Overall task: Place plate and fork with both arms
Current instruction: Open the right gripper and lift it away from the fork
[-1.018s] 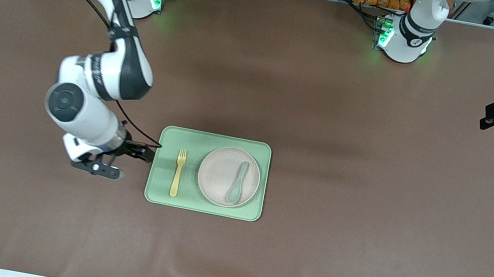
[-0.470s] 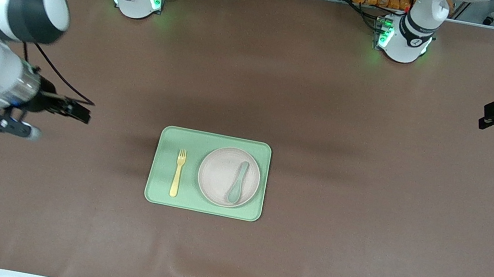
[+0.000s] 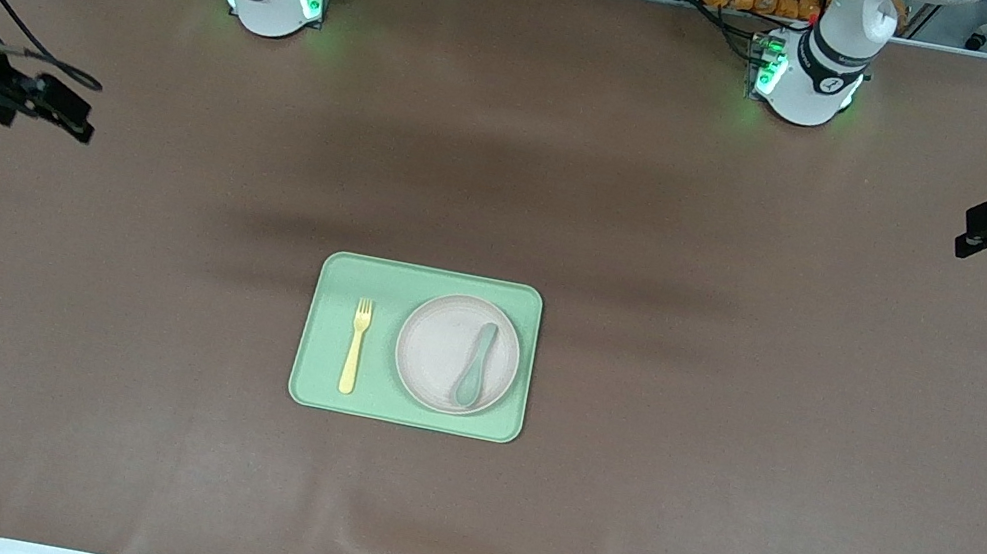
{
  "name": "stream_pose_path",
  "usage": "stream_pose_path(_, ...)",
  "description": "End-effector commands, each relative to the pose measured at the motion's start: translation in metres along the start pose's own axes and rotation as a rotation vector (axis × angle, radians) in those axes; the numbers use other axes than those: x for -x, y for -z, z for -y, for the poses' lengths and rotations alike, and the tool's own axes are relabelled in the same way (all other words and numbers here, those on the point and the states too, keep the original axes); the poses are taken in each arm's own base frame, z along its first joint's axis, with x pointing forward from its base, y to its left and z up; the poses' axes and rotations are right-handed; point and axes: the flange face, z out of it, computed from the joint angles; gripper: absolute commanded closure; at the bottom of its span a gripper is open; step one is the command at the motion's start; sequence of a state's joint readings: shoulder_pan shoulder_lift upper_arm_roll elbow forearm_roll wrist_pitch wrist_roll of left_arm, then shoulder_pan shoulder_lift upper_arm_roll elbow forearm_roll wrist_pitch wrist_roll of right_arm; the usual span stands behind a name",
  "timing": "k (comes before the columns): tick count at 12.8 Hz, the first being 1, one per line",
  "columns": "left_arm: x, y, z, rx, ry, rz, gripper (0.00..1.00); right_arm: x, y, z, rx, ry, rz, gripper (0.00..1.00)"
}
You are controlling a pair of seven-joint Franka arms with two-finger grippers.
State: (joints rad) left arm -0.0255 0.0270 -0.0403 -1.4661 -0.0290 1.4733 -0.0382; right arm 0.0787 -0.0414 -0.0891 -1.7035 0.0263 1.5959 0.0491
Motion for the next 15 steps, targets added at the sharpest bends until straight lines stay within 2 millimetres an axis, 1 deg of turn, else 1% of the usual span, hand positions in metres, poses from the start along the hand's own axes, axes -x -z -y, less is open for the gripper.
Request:
stream_pose_path(1,0.006,0.007,-0.004,-0.008,0.0,-0.005,0.0,0.034,0.013,-0.029,0.006,0.035,0.019,0.0)
stream_pose_path(2,0.006,0.007,-0.004,-0.008,0.0,-0.005,0.0,0.038,0.02,-0.038,0.004,0.067,0.017,0.0)
stream_pose_path(4,0.006,0.007,-0.004,-0.008,0.0,-0.005,0.0,0.05,0.028,-0.054,-0.001,0.054,0.061,0.0)
stream_pose_path(5,0.006,0.007,-0.004,-0.008,-0.001,-0.004,0.0,0.049,0.037,-0.051,0.001,0.057,0.055,0.0)
stream_pose_path(6,0.005,0.006,-0.004,-0.008,-0.001,-0.004,0.0,0.044,0.043,-0.047,0.003,0.053,0.032,0.0)
stream_pose_path(7,0.005,0.007,-0.004,-0.008,-0.001,-0.006,0.0,0.039,0.056,-0.046,0.006,0.055,-0.008,0.0)
stream_pose_path(8,0.006,0.007,-0.004,-0.008,-0.001,-0.005,0.0,0.028,0.059,-0.047,0.009,0.051,-0.017,0.0)
stream_pose_path(9,0.006,0.007,-0.004,-0.008,0.0,-0.006,0.0,0.019,0.07,-0.053,0.008,0.044,-0.033,0.0)
stream_pose_path(10,0.006,0.008,-0.002,-0.008,0.002,-0.006,0.0,0.01,0.071,-0.053,0.015,0.043,-0.037,0.0)
stream_pose_path(12,0.007,0.008,-0.001,-0.008,0.005,-0.003,0.0,0.009,0.075,-0.043,0.017,0.063,-0.049,0.0)
stream_pose_path(13,0.007,0.008,-0.001,-0.008,0.006,-0.003,0.0,0.01,0.083,-0.042,0.015,0.066,-0.063,0.0)
stream_pose_path(15,0.007,0.007,-0.001,-0.008,0.006,0.0,0.0,0.011,0.086,-0.033,0.016,0.084,-0.066,0.0)
